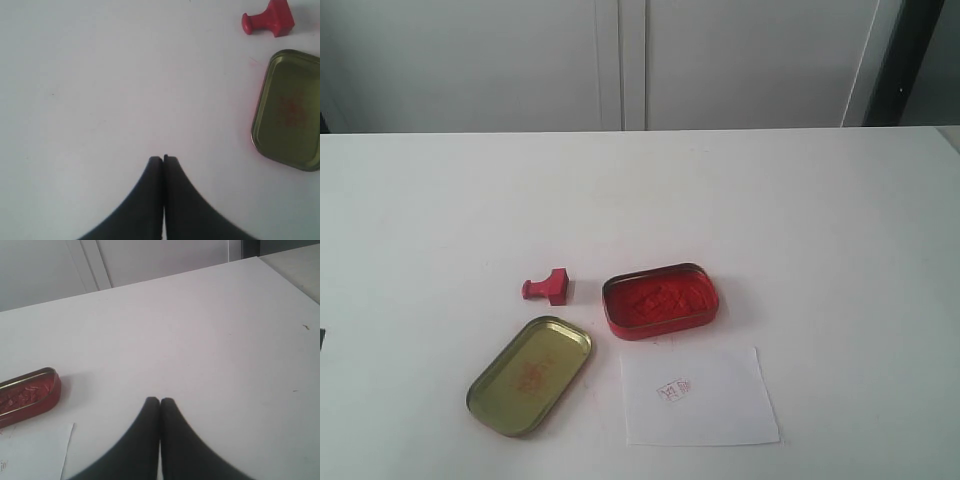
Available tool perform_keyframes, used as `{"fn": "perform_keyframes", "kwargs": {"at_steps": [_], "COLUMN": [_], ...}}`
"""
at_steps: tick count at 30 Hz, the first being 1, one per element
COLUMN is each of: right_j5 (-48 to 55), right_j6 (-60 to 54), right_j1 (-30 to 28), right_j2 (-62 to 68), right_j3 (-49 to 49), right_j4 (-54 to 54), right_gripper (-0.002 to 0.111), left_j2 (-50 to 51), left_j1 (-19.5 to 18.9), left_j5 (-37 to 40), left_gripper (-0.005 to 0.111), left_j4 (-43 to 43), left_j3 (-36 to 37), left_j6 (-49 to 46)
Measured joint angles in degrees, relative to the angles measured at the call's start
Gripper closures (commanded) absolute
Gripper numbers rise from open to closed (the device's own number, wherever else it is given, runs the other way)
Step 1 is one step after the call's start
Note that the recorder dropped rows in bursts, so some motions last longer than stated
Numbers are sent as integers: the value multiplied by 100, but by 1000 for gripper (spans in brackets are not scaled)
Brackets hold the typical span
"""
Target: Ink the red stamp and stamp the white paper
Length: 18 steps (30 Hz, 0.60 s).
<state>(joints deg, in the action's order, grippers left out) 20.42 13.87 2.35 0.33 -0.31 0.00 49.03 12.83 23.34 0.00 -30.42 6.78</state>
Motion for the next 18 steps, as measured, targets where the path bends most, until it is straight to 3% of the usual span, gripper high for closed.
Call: {"fn": "perform_keyframes", "kwargs": {"at_steps": [18], "right_j5": [0], "right_j6": [0], "right_j1": [0], "right_j2": [0], "right_j3": [0], "right_j4": [0], "right_gripper": [108], "left_j2": [-1573], "left_j1": [-114], "left_j5": [-135], "left_gripper": [107], "left_j4": [-39], "left_j3": [919], "left_j6": [0]}}
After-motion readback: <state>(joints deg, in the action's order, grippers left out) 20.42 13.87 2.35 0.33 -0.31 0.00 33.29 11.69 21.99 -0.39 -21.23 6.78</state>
